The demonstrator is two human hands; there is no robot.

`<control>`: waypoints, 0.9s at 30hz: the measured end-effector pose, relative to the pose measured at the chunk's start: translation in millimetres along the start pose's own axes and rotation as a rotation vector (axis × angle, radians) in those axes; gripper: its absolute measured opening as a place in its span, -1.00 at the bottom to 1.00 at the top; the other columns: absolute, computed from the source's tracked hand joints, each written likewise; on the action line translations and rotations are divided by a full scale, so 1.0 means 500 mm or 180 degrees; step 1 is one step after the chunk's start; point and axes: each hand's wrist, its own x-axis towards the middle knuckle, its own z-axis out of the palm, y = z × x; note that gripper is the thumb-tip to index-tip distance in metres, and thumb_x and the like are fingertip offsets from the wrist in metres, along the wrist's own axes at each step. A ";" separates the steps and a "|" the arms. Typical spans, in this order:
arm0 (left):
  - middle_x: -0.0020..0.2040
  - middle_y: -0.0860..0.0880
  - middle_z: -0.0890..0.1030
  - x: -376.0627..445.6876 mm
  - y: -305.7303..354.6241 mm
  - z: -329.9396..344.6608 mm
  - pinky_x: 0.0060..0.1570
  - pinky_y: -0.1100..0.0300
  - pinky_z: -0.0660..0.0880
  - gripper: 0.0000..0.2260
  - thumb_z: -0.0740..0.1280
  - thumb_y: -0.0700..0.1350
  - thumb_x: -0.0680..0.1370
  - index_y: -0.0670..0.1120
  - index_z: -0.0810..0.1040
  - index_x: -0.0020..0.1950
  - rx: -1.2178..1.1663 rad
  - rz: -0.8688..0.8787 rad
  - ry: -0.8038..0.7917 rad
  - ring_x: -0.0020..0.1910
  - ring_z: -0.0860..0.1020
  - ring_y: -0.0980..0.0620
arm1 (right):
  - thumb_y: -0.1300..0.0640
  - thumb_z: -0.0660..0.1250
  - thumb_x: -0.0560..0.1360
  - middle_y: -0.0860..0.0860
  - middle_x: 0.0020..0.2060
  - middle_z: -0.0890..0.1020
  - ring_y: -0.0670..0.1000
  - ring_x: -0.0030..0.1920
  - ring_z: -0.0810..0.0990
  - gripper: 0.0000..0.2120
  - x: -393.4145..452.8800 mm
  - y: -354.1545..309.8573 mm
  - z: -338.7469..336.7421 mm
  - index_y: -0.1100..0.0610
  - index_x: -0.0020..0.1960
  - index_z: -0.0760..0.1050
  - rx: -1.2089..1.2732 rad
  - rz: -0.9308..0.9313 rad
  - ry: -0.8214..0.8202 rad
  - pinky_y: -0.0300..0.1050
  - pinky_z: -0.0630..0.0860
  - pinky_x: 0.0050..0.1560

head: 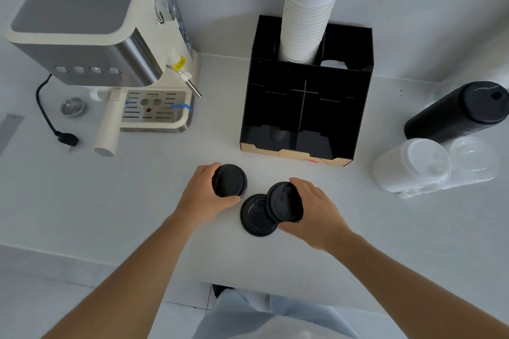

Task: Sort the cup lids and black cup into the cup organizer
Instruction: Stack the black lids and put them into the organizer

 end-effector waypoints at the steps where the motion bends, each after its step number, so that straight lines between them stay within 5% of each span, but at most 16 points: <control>1: 0.36 0.01 0.37 -0.007 -0.007 -0.006 0.24 0.20 0.34 -0.17 0.57 0.05 0.30 -0.05 0.30 0.49 -0.0061 -0.0009 0.0008 0.34 0.40 0.02 | -0.10 0.49 0.35 -0.10 0.45 0.35 0.01 0.39 0.34 -0.15 -0.002 -0.004 0.009 -0.04 0.52 0.15 0.0026 -0.0047 -0.0044 -0.07 0.42 0.29; 8: 0.27 0.08 0.38 -0.055 -0.039 -0.032 0.20 0.21 0.36 -0.21 0.60 -0.04 0.29 0.00 0.34 0.45 -0.0406 0.0022 0.0020 0.21 0.40 0.10 | -0.07 0.47 0.38 -0.12 0.45 0.28 0.01 0.39 0.33 -0.20 0.008 -0.040 0.057 -0.03 0.51 0.17 -0.0041 -0.0354 -0.0136 -0.08 0.43 0.31; 22: 0.31 0.10 0.42 -0.092 -0.057 -0.044 0.28 0.21 0.37 -0.21 0.60 -0.06 0.28 0.03 0.35 0.45 -0.0579 0.0264 0.0040 0.28 0.41 0.15 | -0.12 0.48 0.37 -0.09 0.48 0.31 0.04 0.46 0.27 -0.17 0.024 -0.047 0.097 -0.03 0.53 0.18 -0.0395 -0.0414 -0.0295 -0.06 0.25 0.46; 27: 0.33 0.14 0.39 -0.101 -0.042 -0.043 0.25 0.36 0.32 -0.20 0.58 -0.04 0.29 0.03 0.33 0.47 -0.0451 0.0538 -0.0105 0.29 0.39 0.22 | -0.13 0.47 0.39 -0.09 0.52 0.28 0.02 0.50 0.22 -0.13 0.021 -0.047 0.093 -0.03 0.57 0.13 -0.0436 -0.0404 -0.0310 -0.07 0.18 0.49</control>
